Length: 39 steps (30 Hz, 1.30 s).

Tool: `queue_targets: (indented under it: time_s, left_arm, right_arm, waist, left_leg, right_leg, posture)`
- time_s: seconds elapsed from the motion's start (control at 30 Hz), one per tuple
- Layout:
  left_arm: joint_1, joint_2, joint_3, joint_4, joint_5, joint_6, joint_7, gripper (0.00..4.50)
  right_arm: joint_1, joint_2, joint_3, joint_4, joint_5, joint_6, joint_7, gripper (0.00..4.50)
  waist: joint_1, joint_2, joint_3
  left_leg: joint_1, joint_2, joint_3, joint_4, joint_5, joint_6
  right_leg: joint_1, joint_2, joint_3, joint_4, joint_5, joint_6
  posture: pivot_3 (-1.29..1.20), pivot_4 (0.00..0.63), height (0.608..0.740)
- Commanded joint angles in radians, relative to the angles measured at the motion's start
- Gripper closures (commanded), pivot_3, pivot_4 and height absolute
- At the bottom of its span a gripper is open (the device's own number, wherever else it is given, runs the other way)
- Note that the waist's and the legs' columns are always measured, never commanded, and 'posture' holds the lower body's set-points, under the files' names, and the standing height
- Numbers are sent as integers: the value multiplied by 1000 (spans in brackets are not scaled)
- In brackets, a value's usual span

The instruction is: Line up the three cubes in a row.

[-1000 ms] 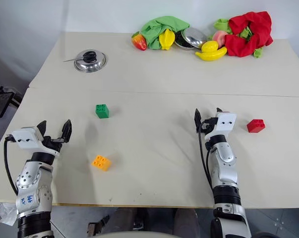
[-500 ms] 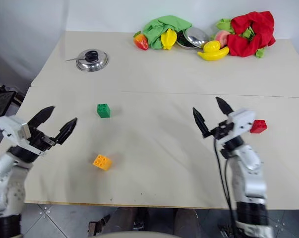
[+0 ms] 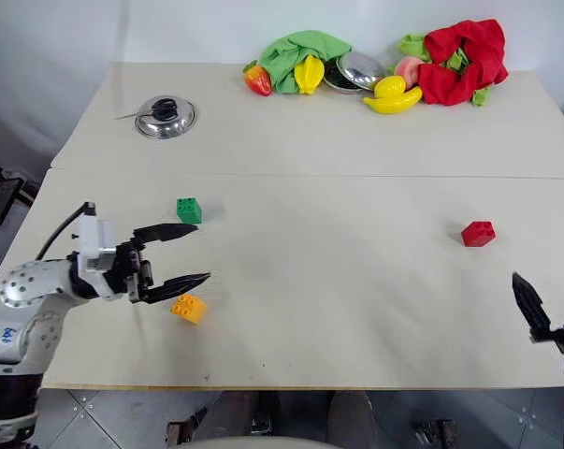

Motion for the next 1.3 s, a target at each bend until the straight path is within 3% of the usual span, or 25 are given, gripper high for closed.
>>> queue_targets:
  time_s: [0.03,0.13,0.33,0.6,0.7,0.93,1.07,1.17,1.3]
  left_arm:
    - [-15,-18,-27,-21,22,-1,10,87]
    - [-18,-25,-41,-31,25,10,11,87]
    - [-38,-22,-74,-31,41,6,-17,87]
    - [-57,-37,-68,-46,42,13,14,87]
    - [-35,-34,-60,-60,48,6,28,0]
    - [-29,-36,-45,-60,55,-8,53,0]
    - [-36,-37,-45,-54,55,-11,58,0]
    - [-42,-35,-44,-43,53,-12,53,0]
    - [-52,-32,-50,-25,55,-14,40,0]
  right_arm:
    - [-53,-24,12,-52,8,59,-67,0]
    - [-170,-85,43,-70,45,234,-181,0]
    - [-429,-224,189,25,3,516,-275,0]
    - [-625,-271,306,242,-79,615,-248,0]
    - [-652,-257,316,290,-108,608,-260,571]
    - [-685,-251,337,323,-142,575,-214,3008]
    - [-694,-316,404,311,-137,507,0,3027]
    - [-667,-404,501,285,-158,252,379,3027]
    - [-767,-452,636,389,-192,79,700,3027]
  waist:
    - [-5,1,0]
    - [-14,1,0]
    - [-12,2,0]
    - [15,2,0]
    - [14,2,0]
    - [5,2,0]
    - [5,2,0]
    - [5,3,0]
    - [4,1,1]
  left_leg:
    - [0,0,1,0,0,0]
    - [0,1,1,1,0,0]
    - [-1,1,0,1,0,0]
    - [-4,-1,-1,2,0,1]
    - [-5,-1,-1,2,-1,1]
    - [-4,-1,0,2,0,1]
    - [-4,-1,-1,2,0,1]
    - [-4,-1,0,2,0,1]
    - [-3,-1,0,3,0,1]
  right_leg:
    - [0,0,1,0,0,0]
    - [-1,0,2,1,0,0]
    - [-2,0,0,1,0,-1]
    - [-2,-1,-2,0,0,-1]
    - [-2,-1,-3,-1,0,0]
    - [-2,0,-2,0,0,0]
    - [-2,0,-2,0,0,0]
    - [-2,0,-2,-1,0,0]
    - [0,0,-2,-1,1,1]
  posture:
    - [0,150,740]
    - [0,150,740]
    - [0,150,740]
    - [0,150,740]
    - [0,150,740]
    - [0,150,740]
    - [0,150,740]
    - [0,150,740]
    - [0,150,740]
